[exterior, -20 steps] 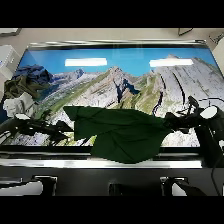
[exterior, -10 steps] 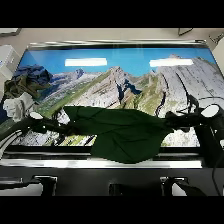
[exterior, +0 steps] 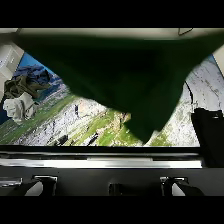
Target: Fold the clothes and pants, and hang the long-sleeved shirts on hangers.
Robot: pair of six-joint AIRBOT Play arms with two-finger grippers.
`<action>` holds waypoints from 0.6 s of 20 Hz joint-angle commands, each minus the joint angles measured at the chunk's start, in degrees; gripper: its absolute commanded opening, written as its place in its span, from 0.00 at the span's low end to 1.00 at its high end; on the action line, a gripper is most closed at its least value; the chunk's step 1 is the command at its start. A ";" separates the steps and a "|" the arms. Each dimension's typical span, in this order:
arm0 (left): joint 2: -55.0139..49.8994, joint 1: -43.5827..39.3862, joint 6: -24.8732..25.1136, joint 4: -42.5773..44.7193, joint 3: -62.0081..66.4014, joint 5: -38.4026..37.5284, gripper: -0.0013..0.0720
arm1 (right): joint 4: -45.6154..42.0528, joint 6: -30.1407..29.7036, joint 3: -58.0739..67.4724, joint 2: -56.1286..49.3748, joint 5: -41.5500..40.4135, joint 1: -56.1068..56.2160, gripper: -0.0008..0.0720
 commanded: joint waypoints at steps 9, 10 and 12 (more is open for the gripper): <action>13.25 4.07 -0.74 0.52 16.06 9.81 0.05 | -4.70 -1.68 13.38 12.57 -10.69 0.02 0.07; 13.16 4.07 -0.74 0.61 16.04 9.75 0.05 | -5.07 -1.68 13.38 12.57 -11.98 0.02 0.07; 12.41 4.07 -0.76 2.10 15.78 9.11 0.04 | -6.23 -1.68 13.38 12.20 -11.91 0.02 0.07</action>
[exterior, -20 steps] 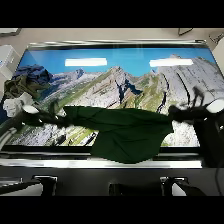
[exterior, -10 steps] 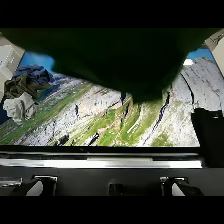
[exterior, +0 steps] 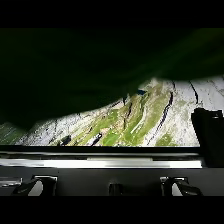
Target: Fold the clothes and pants, and hang the long-sleeved shirts on hangers.
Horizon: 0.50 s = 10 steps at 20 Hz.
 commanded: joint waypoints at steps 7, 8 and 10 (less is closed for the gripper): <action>-10.69 -2.51 0.02 4.17 -20.85 -14.14 0.04 | -1.51 1.42 -5.55 -17.90 21.62 0.04 0.07; -13.09 -4.02 0.02 5.38 -27.32 -13.29 0.05 | -0.20 3.37 -8.35 -22.29 23.32 0.04 0.07; -18.99 -7.21 0.02 6.97 -38.93 -6.64 0.04 | 2.62 5.40 -15.08 -32.37 23.76 0.04 0.07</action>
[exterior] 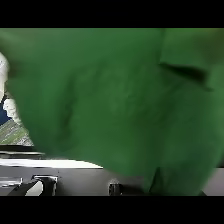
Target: Fold the clothes and pants, and hang the long-sleeved shirts on hangers.
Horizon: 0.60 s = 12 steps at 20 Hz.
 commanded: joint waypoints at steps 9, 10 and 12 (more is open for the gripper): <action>-32.79 -7.50 -4.48 -6.19 -19.63 15.47 0.05 | 20.79 20.06 -11.10 -39.17 6.10 1.14 0.07; -33.35 -7.69 -4.48 -6.16 -19.63 14.93 0.05 | 20.65 18.99 -11.10 -39.56 6.03 1.51 0.07; -33.55 -7.32 -4.48 -6.16 -19.52 11.47 0.07 | 20.37 16.31 -11.08 -39.28 5.53 1.75 0.12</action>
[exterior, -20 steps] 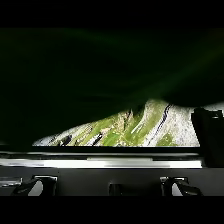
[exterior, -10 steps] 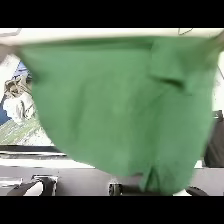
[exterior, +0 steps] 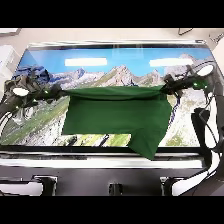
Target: Fold the clothes and pants, and hang the long-sleeved shirts on hangers.
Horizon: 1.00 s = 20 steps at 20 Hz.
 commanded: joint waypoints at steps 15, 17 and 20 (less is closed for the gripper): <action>0.44 16.96 2.84 18.99 -12.68 -37.31 0.71 | -22.62 -5.95 -16.28 18.14 21.59 -17.18 0.81; -0.09 14.86 2.84 18.82 -14.03 -35.41 0.71 | -22.12 -5.97 -17.97 18.43 21.68 -17.18 0.80; -0.59 11.63 2.82 17.99 -14.14 -33.07 0.61 | -21.38 -5.97 -18.23 18.43 21.62 -17.18 0.80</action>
